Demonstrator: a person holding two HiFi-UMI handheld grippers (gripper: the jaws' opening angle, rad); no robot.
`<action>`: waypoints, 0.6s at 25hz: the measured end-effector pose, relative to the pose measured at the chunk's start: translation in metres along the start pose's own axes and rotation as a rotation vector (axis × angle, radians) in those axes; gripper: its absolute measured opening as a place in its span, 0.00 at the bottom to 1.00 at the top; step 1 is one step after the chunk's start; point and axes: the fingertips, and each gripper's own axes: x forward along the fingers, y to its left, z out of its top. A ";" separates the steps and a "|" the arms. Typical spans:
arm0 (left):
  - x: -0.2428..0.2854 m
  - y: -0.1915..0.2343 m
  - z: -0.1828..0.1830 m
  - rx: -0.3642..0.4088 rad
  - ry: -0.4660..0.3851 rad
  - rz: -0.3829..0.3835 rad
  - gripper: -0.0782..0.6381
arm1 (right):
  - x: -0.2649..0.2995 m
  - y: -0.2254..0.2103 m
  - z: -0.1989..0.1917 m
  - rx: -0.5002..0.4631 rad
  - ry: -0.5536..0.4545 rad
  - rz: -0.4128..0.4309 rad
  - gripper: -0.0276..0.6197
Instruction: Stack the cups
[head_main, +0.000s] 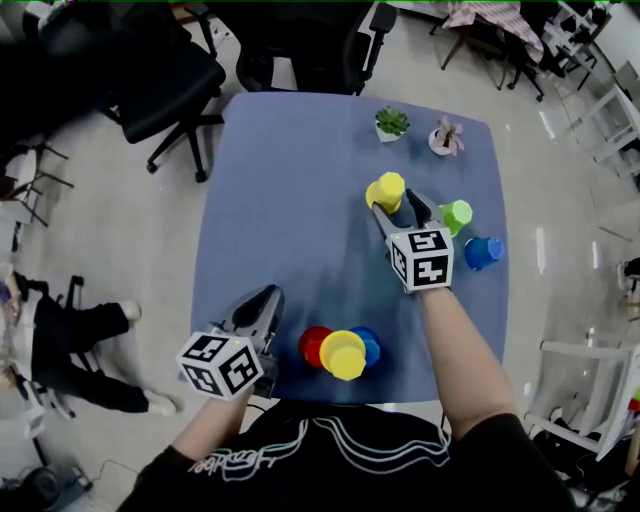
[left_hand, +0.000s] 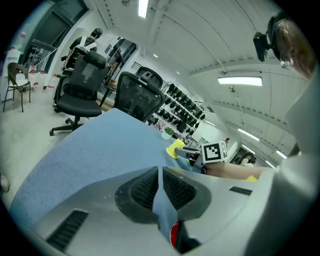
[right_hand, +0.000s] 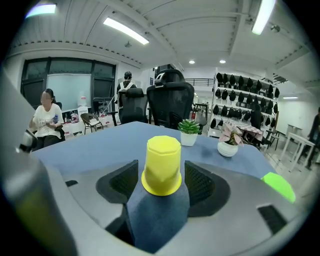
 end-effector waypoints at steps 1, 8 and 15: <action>0.001 0.001 0.000 0.002 0.003 -0.002 0.18 | 0.002 -0.001 0.001 0.002 -0.001 -0.001 0.51; 0.006 0.002 -0.002 0.021 0.021 -0.005 0.18 | 0.013 -0.002 -0.003 0.021 0.004 0.012 0.45; 0.003 0.005 -0.005 0.016 0.027 0.011 0.17 | 0.013 -0.001 0.000 0.020 -0.005 0.021 0.43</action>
